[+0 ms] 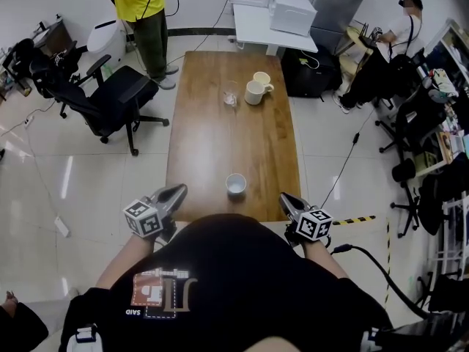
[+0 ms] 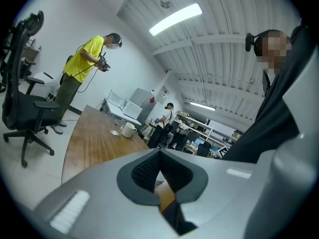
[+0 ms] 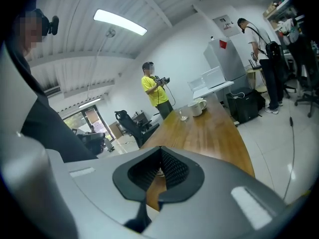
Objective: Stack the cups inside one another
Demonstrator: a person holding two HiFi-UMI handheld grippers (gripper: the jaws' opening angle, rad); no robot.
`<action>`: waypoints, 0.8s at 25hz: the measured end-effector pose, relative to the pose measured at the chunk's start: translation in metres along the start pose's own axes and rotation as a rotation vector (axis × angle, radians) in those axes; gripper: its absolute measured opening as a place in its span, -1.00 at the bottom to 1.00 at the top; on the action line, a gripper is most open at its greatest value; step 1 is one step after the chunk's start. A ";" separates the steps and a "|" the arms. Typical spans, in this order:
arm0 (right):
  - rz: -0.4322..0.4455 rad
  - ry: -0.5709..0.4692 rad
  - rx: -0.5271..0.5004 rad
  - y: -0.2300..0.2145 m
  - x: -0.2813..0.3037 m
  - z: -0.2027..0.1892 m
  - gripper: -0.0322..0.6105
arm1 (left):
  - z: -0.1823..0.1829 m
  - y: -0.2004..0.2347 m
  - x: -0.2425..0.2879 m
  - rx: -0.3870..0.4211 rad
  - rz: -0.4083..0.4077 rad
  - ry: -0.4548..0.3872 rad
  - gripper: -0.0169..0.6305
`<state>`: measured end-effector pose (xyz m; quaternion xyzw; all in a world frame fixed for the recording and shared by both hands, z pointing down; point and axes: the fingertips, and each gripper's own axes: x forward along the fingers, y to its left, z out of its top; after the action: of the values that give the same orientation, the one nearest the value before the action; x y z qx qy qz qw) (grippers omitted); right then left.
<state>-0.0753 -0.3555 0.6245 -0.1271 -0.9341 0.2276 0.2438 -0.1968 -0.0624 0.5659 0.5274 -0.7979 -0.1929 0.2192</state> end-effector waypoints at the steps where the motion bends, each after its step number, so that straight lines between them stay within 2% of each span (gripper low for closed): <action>1: 0.011 0.004 0.005 0.002 0.001 -0.002 -0.86 | -0.001 -0.001 0.001 0.000 0.000 -0.001 -0.96; 7: 0.060 0.026 0.008 0.009 0.004 -0.006 -0.86 | -0.002 -0.001 -0.004 -0.009 0.020 -0.007 -0.96; 14: 0.065 0.026 -0.041 0.006 0.013 0.013 -0.86 | -0.001 0.000 -0.008 -0.009 0.036 -0.020 -0.96; 20: 0.076 0.054 -0.054 0.013 0.021 0.007 -0.86 | 0.002 0.004 -0.015 -0.013 0.043 -0.027 -0.96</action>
<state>-0.0951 -0.3391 0.6214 -0.1752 -0.9275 0.2080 0.2565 -0.1956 -0.0466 0.5646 0.5058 -0.8108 -0.2005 0.2159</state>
